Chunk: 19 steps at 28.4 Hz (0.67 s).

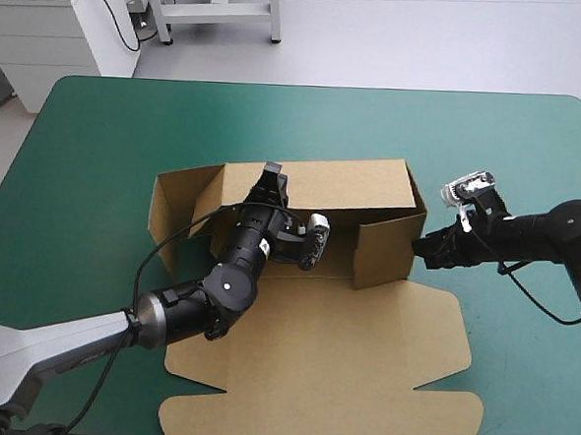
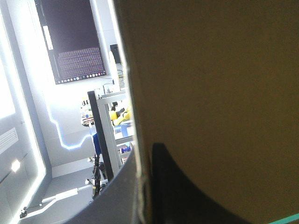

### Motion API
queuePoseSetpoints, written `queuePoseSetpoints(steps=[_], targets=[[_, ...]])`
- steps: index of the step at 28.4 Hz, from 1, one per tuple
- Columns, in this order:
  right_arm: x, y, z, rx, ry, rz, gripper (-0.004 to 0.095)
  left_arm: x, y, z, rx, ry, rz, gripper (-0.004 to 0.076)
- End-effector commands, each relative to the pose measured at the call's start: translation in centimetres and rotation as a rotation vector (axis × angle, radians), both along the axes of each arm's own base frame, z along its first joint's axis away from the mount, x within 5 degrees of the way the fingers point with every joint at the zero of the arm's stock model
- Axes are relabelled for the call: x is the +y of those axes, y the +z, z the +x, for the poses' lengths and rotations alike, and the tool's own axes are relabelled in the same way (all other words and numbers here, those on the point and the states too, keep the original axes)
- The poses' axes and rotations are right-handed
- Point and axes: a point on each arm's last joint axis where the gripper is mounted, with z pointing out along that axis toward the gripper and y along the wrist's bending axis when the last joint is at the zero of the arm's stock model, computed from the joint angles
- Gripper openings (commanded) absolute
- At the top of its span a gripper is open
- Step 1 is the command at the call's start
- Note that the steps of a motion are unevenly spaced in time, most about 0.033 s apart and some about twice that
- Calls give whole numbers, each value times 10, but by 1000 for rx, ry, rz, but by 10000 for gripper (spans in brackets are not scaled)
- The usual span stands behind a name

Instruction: Fold the box

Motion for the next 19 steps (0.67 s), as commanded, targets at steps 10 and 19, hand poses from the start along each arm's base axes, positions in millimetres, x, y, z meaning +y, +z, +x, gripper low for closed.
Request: queuePoseSetpoints(steps=[10, 19], targets=[[-1, 19, 5, -144, -51, -9, 677, 1, 15, -1, -63, -17, 1, -8], [32, -3, -5, -228, -126, -30, 677, 2, 15, 0, -68, -8, 3, -8]])
